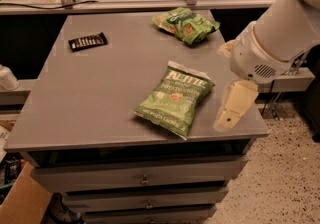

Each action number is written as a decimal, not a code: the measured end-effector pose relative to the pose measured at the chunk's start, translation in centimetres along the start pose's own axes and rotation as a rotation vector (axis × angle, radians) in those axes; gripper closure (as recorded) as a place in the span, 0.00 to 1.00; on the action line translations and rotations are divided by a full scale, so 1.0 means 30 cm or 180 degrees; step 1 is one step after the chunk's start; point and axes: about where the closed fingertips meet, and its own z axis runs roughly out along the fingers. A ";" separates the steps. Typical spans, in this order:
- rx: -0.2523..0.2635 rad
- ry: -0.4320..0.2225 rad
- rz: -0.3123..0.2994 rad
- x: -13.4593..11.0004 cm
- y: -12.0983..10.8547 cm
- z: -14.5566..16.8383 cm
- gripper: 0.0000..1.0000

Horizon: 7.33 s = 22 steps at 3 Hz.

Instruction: Move green jalapeno chip bag near rxbar chocolate

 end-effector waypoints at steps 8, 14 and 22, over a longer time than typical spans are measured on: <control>-0.0297 -0.0603 -0.0218 -0.270 0.029 0.208 1.00; -0.0056 -0.1747 -0.0600 -0.690 -0.432 0.387 1.00; -0.0187 -0.1984 -0.0887 -1.022 -0.638 0.716 0.00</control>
Offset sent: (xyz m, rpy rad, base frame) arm 0.0082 0.0846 -0.0754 0.1353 0.1015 0.0973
